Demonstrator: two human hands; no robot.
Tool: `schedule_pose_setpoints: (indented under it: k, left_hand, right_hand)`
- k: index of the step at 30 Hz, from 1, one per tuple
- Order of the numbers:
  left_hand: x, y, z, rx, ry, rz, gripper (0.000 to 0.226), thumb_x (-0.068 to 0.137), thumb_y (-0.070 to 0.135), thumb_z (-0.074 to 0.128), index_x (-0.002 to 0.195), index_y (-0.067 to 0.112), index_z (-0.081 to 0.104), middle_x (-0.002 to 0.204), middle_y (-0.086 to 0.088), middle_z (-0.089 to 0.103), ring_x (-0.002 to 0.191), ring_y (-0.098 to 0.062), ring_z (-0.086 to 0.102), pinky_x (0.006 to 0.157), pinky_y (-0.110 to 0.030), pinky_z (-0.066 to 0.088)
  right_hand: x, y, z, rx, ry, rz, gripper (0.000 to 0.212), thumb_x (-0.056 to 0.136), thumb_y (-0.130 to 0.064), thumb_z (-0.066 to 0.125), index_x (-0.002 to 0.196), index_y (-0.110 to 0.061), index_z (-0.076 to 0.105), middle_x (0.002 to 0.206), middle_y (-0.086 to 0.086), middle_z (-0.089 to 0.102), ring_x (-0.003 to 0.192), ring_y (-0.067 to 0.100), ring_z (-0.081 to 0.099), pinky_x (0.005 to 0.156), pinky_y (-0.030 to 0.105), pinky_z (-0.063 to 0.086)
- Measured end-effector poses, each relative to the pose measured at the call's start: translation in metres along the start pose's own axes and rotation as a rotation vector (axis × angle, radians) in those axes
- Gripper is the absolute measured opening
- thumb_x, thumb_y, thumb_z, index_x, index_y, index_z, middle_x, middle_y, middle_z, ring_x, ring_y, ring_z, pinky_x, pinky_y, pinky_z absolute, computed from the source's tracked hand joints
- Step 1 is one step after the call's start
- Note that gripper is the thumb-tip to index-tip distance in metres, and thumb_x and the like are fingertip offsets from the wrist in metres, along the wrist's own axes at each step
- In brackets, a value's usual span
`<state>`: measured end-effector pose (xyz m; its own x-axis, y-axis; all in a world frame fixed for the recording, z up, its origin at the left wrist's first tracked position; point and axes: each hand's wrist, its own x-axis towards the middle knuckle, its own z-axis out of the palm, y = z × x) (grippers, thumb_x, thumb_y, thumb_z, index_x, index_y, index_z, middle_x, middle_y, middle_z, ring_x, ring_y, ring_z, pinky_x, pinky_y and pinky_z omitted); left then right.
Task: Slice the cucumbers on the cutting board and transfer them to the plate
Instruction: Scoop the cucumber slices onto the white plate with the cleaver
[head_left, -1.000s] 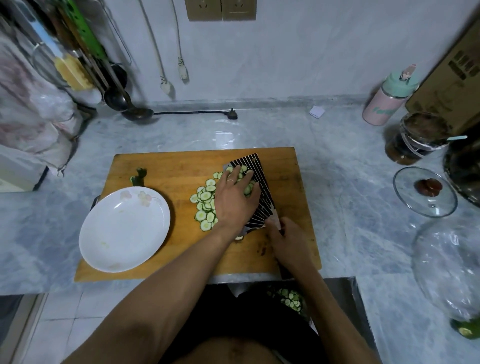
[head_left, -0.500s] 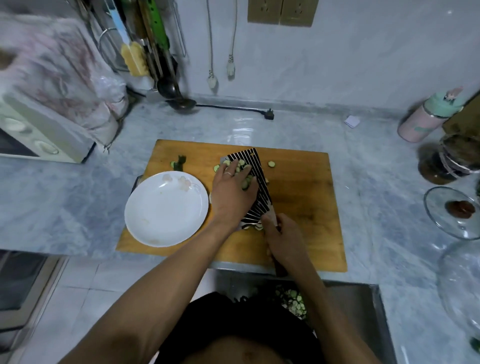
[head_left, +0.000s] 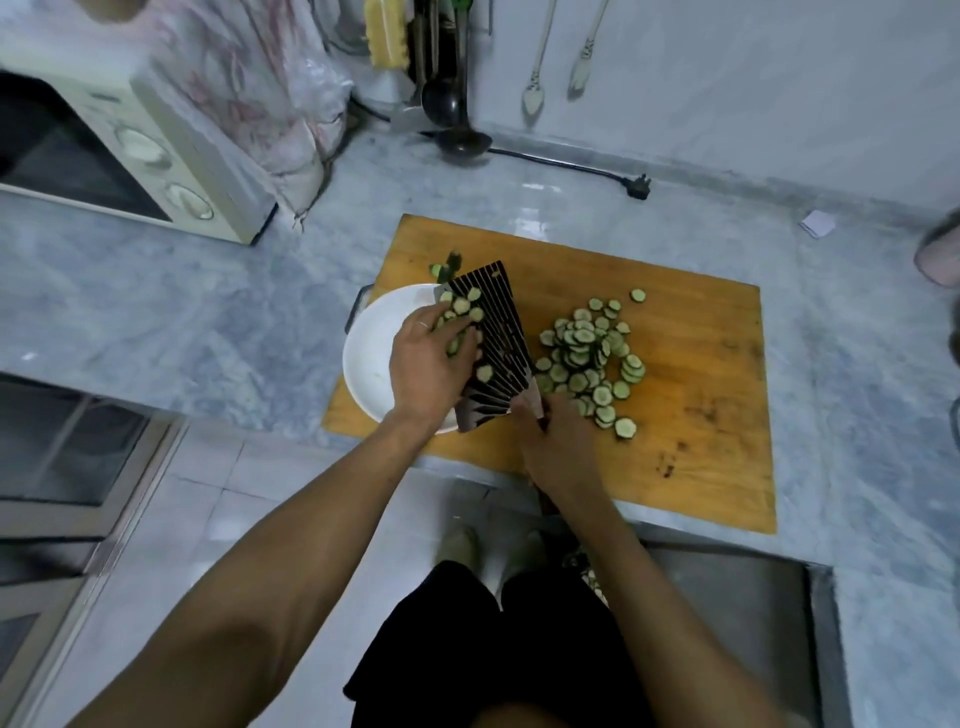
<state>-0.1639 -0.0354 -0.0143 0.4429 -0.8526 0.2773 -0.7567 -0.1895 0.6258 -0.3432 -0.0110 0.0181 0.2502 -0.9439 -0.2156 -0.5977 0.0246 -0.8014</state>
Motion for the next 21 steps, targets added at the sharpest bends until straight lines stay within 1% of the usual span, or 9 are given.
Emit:
schedule_pose_setpoints:
  k: [2,4,6,9,13,16,17,19,21]
  left_hand:
    - [0.001,-0.016,-0.01,0.064,-0.041,-0.012,0.022,0.087,0.025,0.061,0.101,0.016,0.076,0.114,-0.005,0.068,0.105,-0.026,0.059,0.091,-0.034,0.045]
    - [0.002,-0.027,-0.02,0.102,-0.095,-0.025,0.028,0.084,0.026,0.052,0.097,0.016,0.075,0.106,-0.004,0.07,0.1,-0.027,0.061,0.087,-0.034,0.045]
    - [0.002,-0.03,-0.029,0.084,-0.087,-0.042,0.029,0.082,0.024,0.05,0.095,0.014,0.074,0.105,-0.005,0.07,0.099,-0.028,0.061,0.083,-0.033,0.046]
    - [0.003,-0.017,-0.034,-0.006,-0.023,-0.009,0.024,0.088,0.018,0.06,0.109,0.013,0.071,0.123,-0.006,0.064,0.112,-0.027,0.057,0.091,-0.034,0.045]
    - [0.016,0.005,-0.025,0.014,-0.222,0.075,0.046,0.096,0.038,0.052,0.14,0.026,0.048,0.152,0.001,0.038,0.136,-0.021,0.037,0.099,-0.035,0.042]
    - [0.017,-0.002,-0.015,0.048,-0.254,0.111,0.046,0.1,0.037,0.046,0.141,0.018,0.048,0.152,-0.001,0.039,0.137,-0.022,0.037,0.104,-0.037,0.041]
    - [0.013,-0.008,-0.016,0.04,-0.236,0.107,0.042,0.1,0.034,0.046,0.138,0.018,0.052,0.149,0.001,0.043,0.132,-0.021,0.044,0.099,-0.036,0.045]
    - [0.003,-0.02,-0.022,0.056,-0.209,0.128,0.034,0.099,0.027,0.047,0.129,0.02,0.06,0.139,0.005,0.054,0.112,-0.021,0.059,0.079,-0.031,0.051]
    - [-0.001,-0.028,-0.032,0.116,-0.215,0.096,0.027,0.095,0.02,0.048,0.114,0.019,0.067,0.122,0.002,0.065,0.096,-0.027,0.064,0.065,-0.032,0.049]
  right_hand:
    - [-0.002,-0.001,0.0,-0.017,0.012,0.002,0.028,0.101,-0.037,0.051,0.075,-0.031,0.043,0.067,-0.011,0.047,0.062,0.006,0.047,0.052,0.021,0.025]
    - [-0.004,-0.002,-0.003,-0.024,0.017,-0.002,0.025,0.101,-0.036,0.051,0.079,-0.028,0.044,0.068,-0.012,0.046,0.062,0.002,0.044,0.051,0.018,0.025]
    - [-0.005,-0.004,-0.005,-0.026,0.017,-0.005,0.023,0.101,-0.035,0.052,0.083,-0.023,0.047,0.07,-0.011,0.048,0.062,0.002,0.045,0.05,0.018,0.026]
    - [-0.006,-0.007,-0.007,-0.057,0.007,0.002,0.023,0.1,-0.036,0.052,0.085,-0.018,0.049,0.071,-0.007,0.05,0.062,0.009,0.047,0.049,0.019,0.026]
    - [-0.008,-0.013,-0.006,-0.072,-0.034,-0.014,0.021,0.1,-0.035,0.053,0.087,-0.019,0.049,0.071,-0.007,0.052,0.06,0.006,0.047,0.048,0.017,0.033]
    - [-0.009,-0.018,-0.008,-0.11,-0.056,-0.026,0.022,0.1,-0.035,0.053,0.084,-0.021,0.048,0.072,-0.007,0.051,0.061,0.005,0.047,0.049,0.018,0.033]
    - [-0.009,-0.017,-0.009,-0.115,-0.059,-0.02,0.023,0.1,-0.035,0.053,0.082,-0.022,0.047,0.071,-0.006,0.051,0.06,0.006,0.047,0.048,0.019,0.03]
    - [-0.011,-0.016,-0.01,-0.113,-0.055,-0.008,0.024,0.099,-0.034,0.054,0.079,-0.025,0.045,0.071,-0.006,0.051,0.06,0.007,0.046,0.047,0.019,0.027]
    - [-0.012,-0.016,-0.011,-0.103,-0.044,0.005,0.022,0.099,-0.033,0.054,0.081,-0.023,0.046,0.071,-0.005,0.052,0.06,0.007,0.045,0.049,0.02,0.026]
